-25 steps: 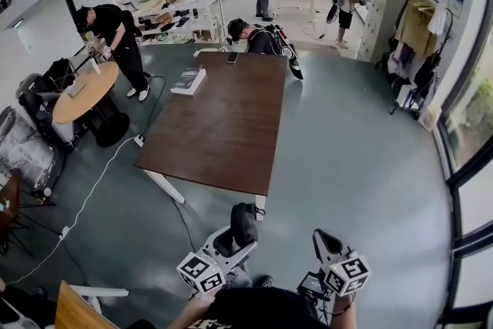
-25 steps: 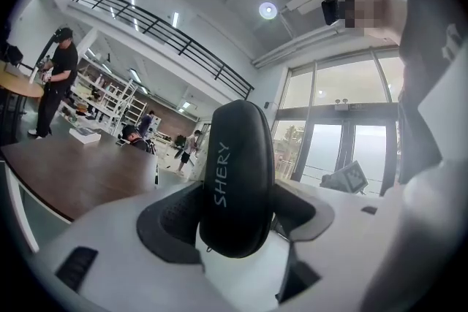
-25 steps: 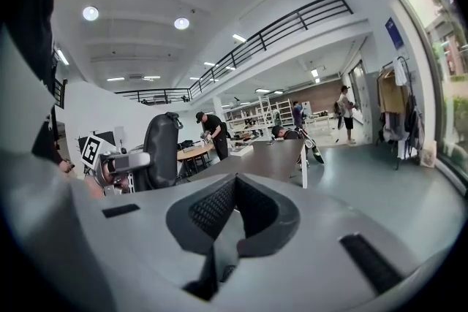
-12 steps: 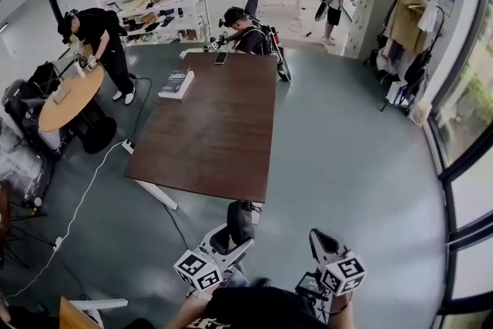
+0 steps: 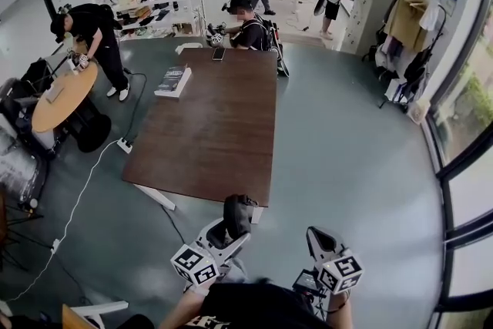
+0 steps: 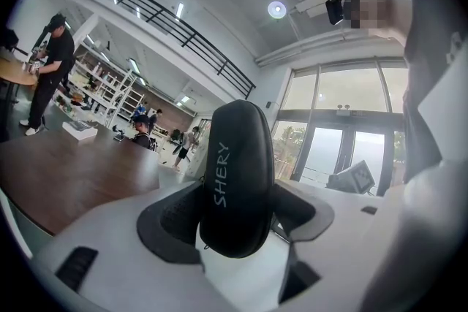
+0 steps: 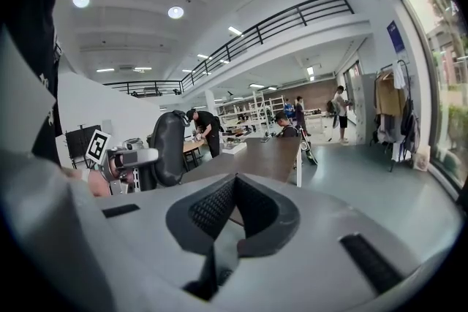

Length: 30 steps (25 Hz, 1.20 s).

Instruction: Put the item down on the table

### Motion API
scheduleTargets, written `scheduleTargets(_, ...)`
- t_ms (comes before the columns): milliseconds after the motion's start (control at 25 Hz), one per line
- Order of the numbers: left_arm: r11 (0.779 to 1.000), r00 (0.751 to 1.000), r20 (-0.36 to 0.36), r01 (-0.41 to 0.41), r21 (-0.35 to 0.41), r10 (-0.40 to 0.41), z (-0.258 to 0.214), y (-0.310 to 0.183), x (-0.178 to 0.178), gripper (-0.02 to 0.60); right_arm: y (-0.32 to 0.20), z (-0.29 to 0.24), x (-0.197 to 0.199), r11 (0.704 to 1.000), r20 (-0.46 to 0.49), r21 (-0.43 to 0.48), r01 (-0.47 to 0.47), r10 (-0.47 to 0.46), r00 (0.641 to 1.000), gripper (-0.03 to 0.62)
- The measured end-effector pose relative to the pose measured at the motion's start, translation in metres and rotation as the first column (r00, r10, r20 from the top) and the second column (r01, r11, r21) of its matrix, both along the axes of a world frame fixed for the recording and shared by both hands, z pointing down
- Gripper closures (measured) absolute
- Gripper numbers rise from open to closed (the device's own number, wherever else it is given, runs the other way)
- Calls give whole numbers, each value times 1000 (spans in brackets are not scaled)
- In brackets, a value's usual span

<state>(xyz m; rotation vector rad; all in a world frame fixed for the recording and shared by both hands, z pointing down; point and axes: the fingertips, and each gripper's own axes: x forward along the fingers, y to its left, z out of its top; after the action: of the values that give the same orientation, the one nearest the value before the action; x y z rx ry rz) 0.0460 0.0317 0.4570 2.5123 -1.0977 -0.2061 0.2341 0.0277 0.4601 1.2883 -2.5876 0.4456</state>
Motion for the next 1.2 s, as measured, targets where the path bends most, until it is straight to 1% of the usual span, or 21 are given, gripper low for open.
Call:
scheduleTargets(360, 1000, 1000, -7, 12, -12, -12, 2, -27, -17, 278, -28, -2, -19, 1000, -19, -1, 22, -22, 1000, 608)
scheduleTargets(880, 1000, 1000, -14, 27, -10, -27, 3, -70, -43, 278, -67, -5, -47, 999, -67, 3, 45, -45, 997, 608)
scheduleTargets(1200, 999, 999, -22, 40, -25, -40, 7, -92, -68, 278, -88, -3, -74, 998, -96, -6, 62, -62, 993, 608)
